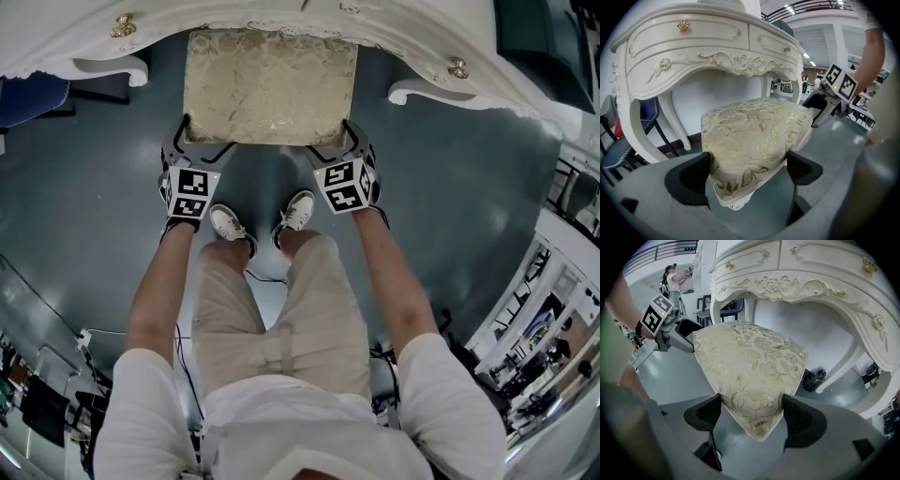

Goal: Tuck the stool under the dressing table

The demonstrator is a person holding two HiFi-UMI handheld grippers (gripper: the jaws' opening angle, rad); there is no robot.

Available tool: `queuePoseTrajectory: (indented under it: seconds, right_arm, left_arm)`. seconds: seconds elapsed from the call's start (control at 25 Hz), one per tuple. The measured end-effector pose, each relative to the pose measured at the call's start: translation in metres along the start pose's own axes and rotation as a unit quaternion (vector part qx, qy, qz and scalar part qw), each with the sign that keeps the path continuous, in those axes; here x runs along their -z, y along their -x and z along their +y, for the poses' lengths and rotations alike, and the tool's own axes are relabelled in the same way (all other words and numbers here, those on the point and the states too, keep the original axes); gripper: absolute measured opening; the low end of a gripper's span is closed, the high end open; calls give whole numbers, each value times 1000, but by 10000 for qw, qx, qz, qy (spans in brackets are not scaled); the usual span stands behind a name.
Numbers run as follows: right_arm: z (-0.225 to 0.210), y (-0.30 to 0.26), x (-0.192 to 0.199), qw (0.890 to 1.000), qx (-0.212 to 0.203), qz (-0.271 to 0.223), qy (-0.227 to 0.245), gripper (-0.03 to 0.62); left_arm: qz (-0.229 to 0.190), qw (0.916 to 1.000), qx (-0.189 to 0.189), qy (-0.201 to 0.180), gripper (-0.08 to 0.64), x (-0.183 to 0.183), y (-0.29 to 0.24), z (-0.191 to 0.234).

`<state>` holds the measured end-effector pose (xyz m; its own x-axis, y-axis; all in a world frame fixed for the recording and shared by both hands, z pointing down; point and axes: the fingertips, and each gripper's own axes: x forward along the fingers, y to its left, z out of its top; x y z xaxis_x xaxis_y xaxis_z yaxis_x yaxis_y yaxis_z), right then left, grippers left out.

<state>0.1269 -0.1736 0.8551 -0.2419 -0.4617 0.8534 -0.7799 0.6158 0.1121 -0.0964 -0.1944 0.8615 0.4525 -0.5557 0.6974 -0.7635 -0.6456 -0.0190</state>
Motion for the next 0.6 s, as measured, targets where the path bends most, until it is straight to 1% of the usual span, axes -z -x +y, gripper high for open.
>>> queuePoseTrajectory:
  seconds: [0.32,0.6]
  right_arm:
    - [-12,-7,-12,9999,68,-124,-22,414]
    - [-30,-18,-29,9995,163,-268,-63,416]
  left_arm:
    - [-154,9998,17,-102,514,-14,-12,14]
    - [-142,9998,-14,-151,514,-36,-26,34]
